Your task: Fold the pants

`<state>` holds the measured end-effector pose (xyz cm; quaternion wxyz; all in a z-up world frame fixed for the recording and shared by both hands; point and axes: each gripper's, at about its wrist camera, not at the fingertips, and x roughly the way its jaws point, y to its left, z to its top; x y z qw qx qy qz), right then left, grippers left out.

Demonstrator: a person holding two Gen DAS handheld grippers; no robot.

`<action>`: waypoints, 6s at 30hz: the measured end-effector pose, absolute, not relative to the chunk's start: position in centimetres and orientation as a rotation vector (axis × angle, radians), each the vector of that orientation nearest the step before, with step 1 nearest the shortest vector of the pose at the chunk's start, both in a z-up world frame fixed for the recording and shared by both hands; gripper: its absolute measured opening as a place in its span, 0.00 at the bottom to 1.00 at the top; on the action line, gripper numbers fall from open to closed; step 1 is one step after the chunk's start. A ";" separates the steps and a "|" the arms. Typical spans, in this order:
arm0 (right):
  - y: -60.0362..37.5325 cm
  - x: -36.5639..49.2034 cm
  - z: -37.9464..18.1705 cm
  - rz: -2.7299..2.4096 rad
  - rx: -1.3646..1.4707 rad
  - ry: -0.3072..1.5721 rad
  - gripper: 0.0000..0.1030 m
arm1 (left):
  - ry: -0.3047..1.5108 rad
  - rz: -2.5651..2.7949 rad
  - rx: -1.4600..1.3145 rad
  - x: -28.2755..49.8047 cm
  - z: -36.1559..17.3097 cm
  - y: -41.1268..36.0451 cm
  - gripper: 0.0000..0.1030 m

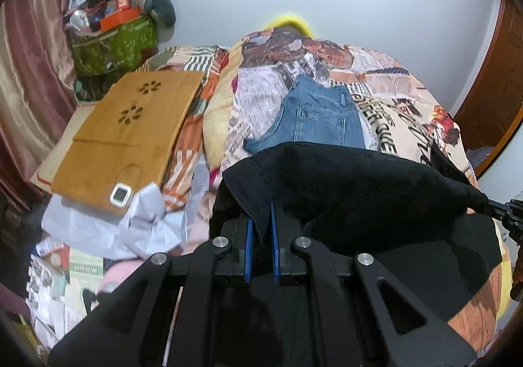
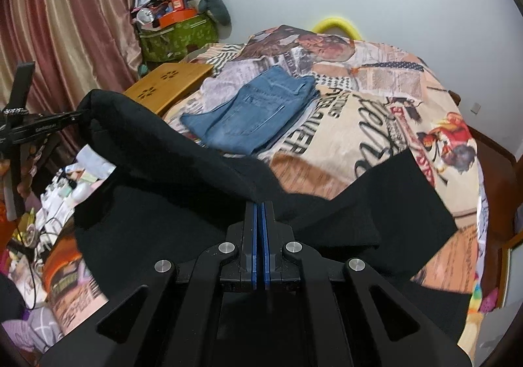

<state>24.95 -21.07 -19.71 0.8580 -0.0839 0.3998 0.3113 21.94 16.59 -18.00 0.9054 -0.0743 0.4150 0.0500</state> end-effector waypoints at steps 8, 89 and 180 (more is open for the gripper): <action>-20.8 21.1 -22.9 0.669 -0.173 0.908 0.02 | 0.915 0.100 -0.192 16.7 -21.9 17.2 0.09; -22.5 43.1 -28.4 0.464 -0.058 1.060 0.08 | 0.988 0.055 0.025 33.4 -22.6 4.8 0.86; -5.0 37.1 -29.3 0.800 -0.396 1.153 0.51 | 1.174 0.197 -0.303 28.0 -30.8 20.1 0.79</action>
